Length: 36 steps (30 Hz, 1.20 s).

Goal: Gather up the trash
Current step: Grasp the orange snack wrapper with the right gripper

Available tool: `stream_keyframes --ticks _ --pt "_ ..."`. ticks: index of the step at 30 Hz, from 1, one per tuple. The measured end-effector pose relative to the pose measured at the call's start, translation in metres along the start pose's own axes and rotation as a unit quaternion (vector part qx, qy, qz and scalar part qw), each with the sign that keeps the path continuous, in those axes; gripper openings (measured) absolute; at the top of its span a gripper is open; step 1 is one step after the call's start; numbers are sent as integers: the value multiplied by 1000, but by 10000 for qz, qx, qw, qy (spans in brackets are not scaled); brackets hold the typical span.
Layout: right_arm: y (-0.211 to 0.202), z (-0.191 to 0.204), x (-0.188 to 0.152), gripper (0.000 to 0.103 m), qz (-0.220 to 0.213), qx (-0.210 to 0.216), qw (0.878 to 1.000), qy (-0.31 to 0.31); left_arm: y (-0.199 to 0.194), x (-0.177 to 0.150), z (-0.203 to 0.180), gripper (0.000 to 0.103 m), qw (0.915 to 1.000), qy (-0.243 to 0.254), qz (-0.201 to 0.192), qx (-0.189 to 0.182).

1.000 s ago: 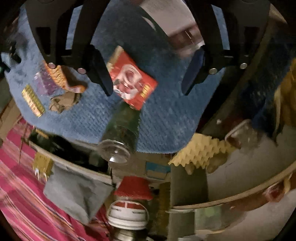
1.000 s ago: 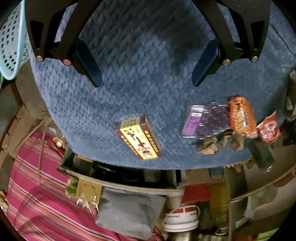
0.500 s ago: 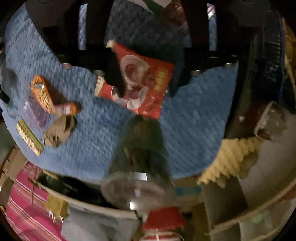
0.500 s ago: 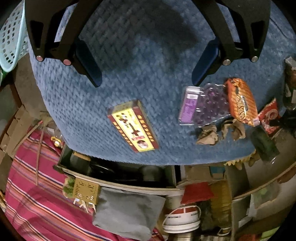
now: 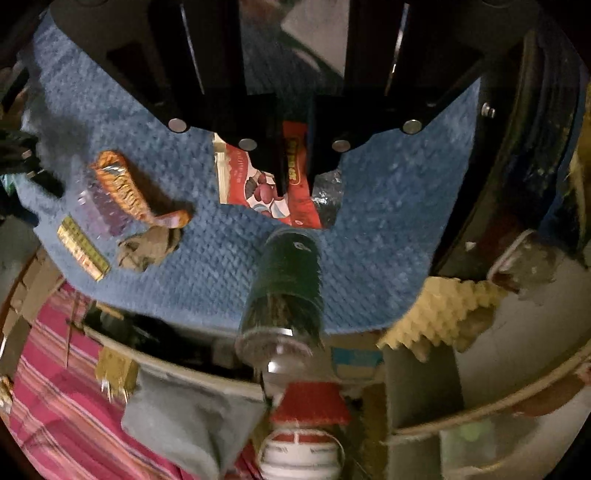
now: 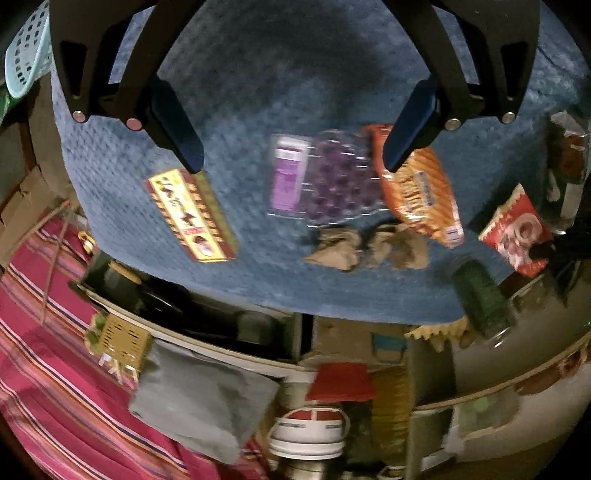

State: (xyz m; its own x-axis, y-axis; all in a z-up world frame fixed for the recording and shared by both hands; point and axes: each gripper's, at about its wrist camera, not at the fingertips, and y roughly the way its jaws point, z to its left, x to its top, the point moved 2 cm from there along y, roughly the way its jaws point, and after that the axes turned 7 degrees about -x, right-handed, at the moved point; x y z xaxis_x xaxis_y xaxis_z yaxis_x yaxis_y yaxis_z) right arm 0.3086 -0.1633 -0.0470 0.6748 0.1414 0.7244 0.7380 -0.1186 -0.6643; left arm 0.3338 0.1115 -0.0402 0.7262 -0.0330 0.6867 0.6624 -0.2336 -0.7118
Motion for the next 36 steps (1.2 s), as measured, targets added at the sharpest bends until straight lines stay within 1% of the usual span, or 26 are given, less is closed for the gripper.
stream_keyframes --ticks 4,8,14,18,19,20,21,23,25,27,29,31,32,36 --pt "1 26 0 95 15 111 9997 -209 -31 -4 -6 7 9992 -106 -373 -23" --pt "8 53 3 95 83 252 9990 -371 -52 -8 -2 7 9979 -243 -596 52" --pt "23 82 6 95 227 373 9978 -506 -62 -20 19 7 9962 -535 -669 141" --pt "35 91 5 94 280 210 9978 -560 -63 -29 28 7 9952 -722 -645 162" --pt "37 92 5 88 288 190 9977 -578 -64 -32 29 7 9948 -754 -659 168" --pt "39 93 5 71 298 178 9975 -618 -65 -34 30 7 9947 -771 -666 162" --pt "42 95 4 62 354 157 9969 -683 -65 -36 31 7 9945 -796 -668 160" --pt "41 93 4 47 331 127 9969 -705 -65 -39 34 7 9942 -846 -648 172" --pt "37 88 5 36 307 263 9971 -643 -66 -41 35 7 9938 -886 -635 203" --pt "32 82 7 32 274 330 9975 -563 -70 -43 36 7 9934 -921 -656 196" --pt "28 78 8 25 253 352 9977 -527 -76 -42 33 7 9931 -908 -707 216" --pt "21 70 8 21 213 373 9981 -450 -83 -40 28 7 9928 -881 -778 214" --pt "18 66 8 19 185 377 9983 -408 -87 -40 25 7 9927 -867 -813 210" --pt "-3 42 7 18 58 381 9989 -265 -101 -35 10 7 9922 -805 -931 204"
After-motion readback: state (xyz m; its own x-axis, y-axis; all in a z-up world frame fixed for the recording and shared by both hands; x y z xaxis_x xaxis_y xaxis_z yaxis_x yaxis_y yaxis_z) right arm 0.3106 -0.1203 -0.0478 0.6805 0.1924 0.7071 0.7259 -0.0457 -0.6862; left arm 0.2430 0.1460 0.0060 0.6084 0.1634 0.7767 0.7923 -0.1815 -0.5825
